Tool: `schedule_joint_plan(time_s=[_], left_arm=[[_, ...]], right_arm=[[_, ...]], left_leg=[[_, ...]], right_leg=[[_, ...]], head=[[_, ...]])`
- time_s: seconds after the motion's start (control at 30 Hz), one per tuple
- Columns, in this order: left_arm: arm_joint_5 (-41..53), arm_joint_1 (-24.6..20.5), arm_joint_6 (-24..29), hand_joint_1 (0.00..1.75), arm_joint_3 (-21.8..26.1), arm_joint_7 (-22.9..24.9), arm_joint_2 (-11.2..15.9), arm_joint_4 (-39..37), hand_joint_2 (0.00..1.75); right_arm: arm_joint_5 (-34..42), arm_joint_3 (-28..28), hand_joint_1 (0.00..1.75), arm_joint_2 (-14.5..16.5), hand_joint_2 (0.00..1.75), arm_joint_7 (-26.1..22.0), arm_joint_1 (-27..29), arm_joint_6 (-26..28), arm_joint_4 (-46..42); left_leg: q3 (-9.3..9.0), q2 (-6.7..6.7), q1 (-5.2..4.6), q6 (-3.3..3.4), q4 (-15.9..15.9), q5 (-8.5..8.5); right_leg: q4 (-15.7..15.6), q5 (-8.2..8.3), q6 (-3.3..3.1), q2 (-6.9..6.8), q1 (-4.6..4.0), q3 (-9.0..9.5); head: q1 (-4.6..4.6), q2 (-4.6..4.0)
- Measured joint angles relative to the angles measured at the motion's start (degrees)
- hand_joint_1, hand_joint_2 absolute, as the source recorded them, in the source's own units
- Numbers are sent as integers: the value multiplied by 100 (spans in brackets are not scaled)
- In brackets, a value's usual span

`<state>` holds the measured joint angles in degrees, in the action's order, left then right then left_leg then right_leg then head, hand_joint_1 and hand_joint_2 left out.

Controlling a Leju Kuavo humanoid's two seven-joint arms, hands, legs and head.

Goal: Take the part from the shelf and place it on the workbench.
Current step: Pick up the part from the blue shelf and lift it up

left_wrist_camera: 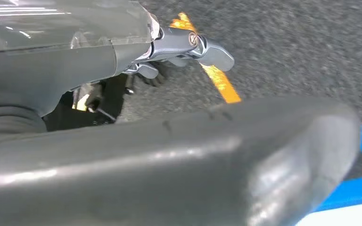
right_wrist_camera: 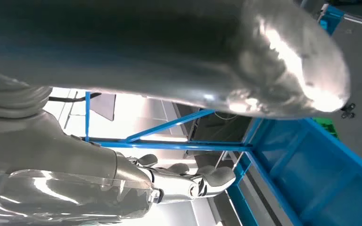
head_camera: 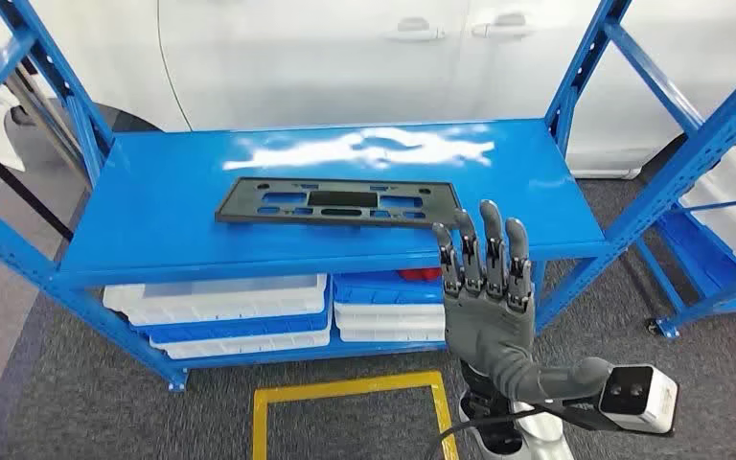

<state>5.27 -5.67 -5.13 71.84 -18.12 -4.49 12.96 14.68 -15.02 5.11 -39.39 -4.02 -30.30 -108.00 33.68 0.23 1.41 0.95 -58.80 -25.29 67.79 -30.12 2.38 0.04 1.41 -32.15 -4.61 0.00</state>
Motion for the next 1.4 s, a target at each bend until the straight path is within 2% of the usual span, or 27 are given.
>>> schedule_joint_plan(time_s=[0.07, 0.1, 0.13, 0.17, 0.2, 0.23, 0.3, 0.33, 0.37, 0.43, 0.47, 0.53, 0.6, 0.63, 0.67, 0.7, 0.73, 0.77, 0.83, 0.97, 1.03, 1.13, 1.17, 1.2, 1.27, 1.33, 1.4], left_arm=[[0, 0, 2, 0, 0, 0, 2, 0, 0], [0, 1, 7, 0, 1, 0, 3, 0, 0], [0, 3, 11, 0, 1, 0, 4, 0, 0], [0, 7, 15, 0, 2, 0, 4, 0, 0], [0, 10, 18, 0, 2, 1, 3, 0, 0], [0, 12, 19, 0, 2, 2, 1, 0, 0], [0, 8, 20, 0, 2, 2, -18, -4, 0], [1, 1, 21, 0, 2, 2, -25, -5, 0], [-1, -5, 23, 0, 2, 2, -30, -7, 0], [-2, -17, 26, 0, 2, 2, -21, -7, 0], [-3, -21, 27, 0, 2, 1, -16, -7, 0], [-1, -30, 27, 0, 2, 2, -10, -7, 0], [2, -25, 28, 0, 2, 4, -12, -7, 0], [2, -17, 31, 0, 2, 4, -11, -7, 0], [1, -7, 34, 0, 3, 4, -10, -7, 0], [-1, 2, 36, 0, 3, 4, -8, -7, 0], [-2, 9, 37, 0, 4, 4, -6, -7, 0], [-3, 15, 37, 0, 4, 4, -4, -7, 0], [-1, 17, 37, 0, 4, 5, -3, -7, 0], [1, -3, 44, 0, 4, 7, 7, -7, 0], [0, -20, 31, 0, 3, 7, 10, -7, 0], [0, -12, 17, 0, -3, 4, 16, -7, 0], [0, -2, 17, 0, -4, 4, 16, -7, 0], [0, 9, 19, 0, -6, 3, 16, -7, 0], [0, 21, 28, 0, -8, 2, 14, -7, 0], [1, 12, 52, 0, -9, 4, 13, -8, 0], [2, 5, 80, 0, -9, 15, 14, -9, 0]], right_arm=[[6, 0, 0, -1, 0, 0, 10, -2, 5], [9, 0, 0, -2, 0, 0, 18, -4, 9], [12, 0, 0, -2, 0, 0, 25, -5, 13], [12, 0, 0, -2, 0, 0, 30, -5, 15], [12, 0, 0, -2, 0, 0, 31, -5, 15], [13, 0, 0, -2, 0, 0, 32, -5, 15], [15, -1, 0, -4, 0, 1, 39, -5, 21], [16, -1, 0, -5, 0, 1, 42, -5, 25], [18, -2, 0, -5, 0, 1, 42, -7, 28], [19, -5, 0, -5, 0, 1, 36, -10, 30], [19, -9, 0, -4, 0, 1, 33, -13, 30], [19, -18, 0, -2, 0, 1, 30, -18, 32], [19, -22, 0, 0, 0, 2, 27, -19, 38], [19, -23, 0, 0, 0, 2, 31, -19, 44], [19, -23, 0, 0, 0, 2, 35, -19, 49], [19, -24, 0, 0, 0, 2, 38, -19, 54], [19, -24, 0, 0, 0, 2, 39, -19, 56], [19, -24, 0, 0, 0, 2, 39, -19, 57], [19, -25, 0, -2, 0, 2, 39, -15, 61], [77, -34, 0, -16, 0, 2, -47, 88, 66], [77, -38, 0, -51, 0, 2, -83, 201, 67], [-19, -66, 0, -149, 0, 2, 14, 417, 123], [-48, -76, 0, -180, 0, 2, 46, 474, 166], [-66, -83, 0, -204, 0, 2, 58, 522, 215], [-94, -92, 0, -247, 0, 7, 29, 645, 334], [-143, -128, 0, -313, 87, 24, -34, 800, 495], [-257, -195, 0, -426, 175, 30, -32, 945, 668]], left_leg=[[-48, -5, -16, 20, 0, -55], [-101, -13, -31, 35, 0, -111], [-167, -25, -47, 43, 0, -173], [-246, -39, -61, 45, 0, -238], [-334, -50, -74, 44, 2, -305], [-422, -57, -84, 40, 6, -375], [-579, -75, -103, 11, 14, -509], [-635, -85, -110, -16, 44, -567], [-689, -94, -116, -50, 52, -584], [-753, -92, -121, -112, 4, -547], [-724, -84, -121, -134, -152, -506], [-439, -67, -108, -172, -686, -571], [8, -64, -94, -230, -1274, -876], [189, -63, -85, -263, -1428, -1042], [299, -62, -80, -281, -1426, -1109], [328, -61, -75, -281, -1258, -1029], [284, -60, -73, -263, -945, -793], [204, -55, -74, -234, -570, -457], [68, -37, -97, -169, -88, -88], [-84, -35, -100, 2, 42, -41], [-167, -35, -88, 55, 75, -60], [-217, -37, -87, 77, 75, -126], [-247, -39, -86, 69, 73, -158], [-292, -41, -83, 56, 72, -196], [-396, -42, -76, 19, 77, -285], [-466, -44, -79, -40, 79, -361], [-510, -46, -86, -112, 70, -391]], right_leg=[[330, -212, -5, 0, -8, -288], [572, -395, -11, 0, -15, -530], [691, -550, -22, 0, -20, -716], [639, -600, -40, 0, -29, -816], [430, -503, -74, 0, -47, -832], [101, -249, -123, 1, -75, -792], [-527, 405, -230, 26, -147, -686], [-711, 617, -268, 40, -172, -640], [-799, 700, -299, 57, -182, -606], [-892, 665, -350, 65, -163, -463], [-941, 644, -383, 64, -148, -370], [-994, 579, -424, 52, -129, -200], [-998, 475, -443, 49, -130, -90], [-998, 418, -444, 54, -130, -30], [-998, 360, -442, 61, -130, 37], [-997, 304, -435, 67, -129, 111], [-997, 250, -423, 72, -129, 185], [-996, 198, -408, 73, -131, 254], [-990, 95, -349, 84, -145, 351], [-804, 6, -208, 83, -147, 422], [-413, -180, -158, 65, -125, 213], [499, -539, -88, 53, -82, -453], [595, -515, -76, 48, -70, -602], [492, -368, -73, 41, -62, -655], [-168, 185, -92, 26, -55, -530], [-710, 485, -148, 11, -86, -399], [-829, 483, -232, 9, -121, -373]], head=[[0, 0], [0, 0], [0, 0], [0, 0], [0, 0], [0, 0], [2, 0], [4, 0], [7, 0], [9, 0], [9, 0], [8, 0], [7, 0], [7, 0], [7, 0], [7, 0], [7, 0], [7, 0], [8, 0], [8, 0], [9, 0], [9, 0], [9, 0], [9, 0], [9, 0], [8, 0], [8, 0]])
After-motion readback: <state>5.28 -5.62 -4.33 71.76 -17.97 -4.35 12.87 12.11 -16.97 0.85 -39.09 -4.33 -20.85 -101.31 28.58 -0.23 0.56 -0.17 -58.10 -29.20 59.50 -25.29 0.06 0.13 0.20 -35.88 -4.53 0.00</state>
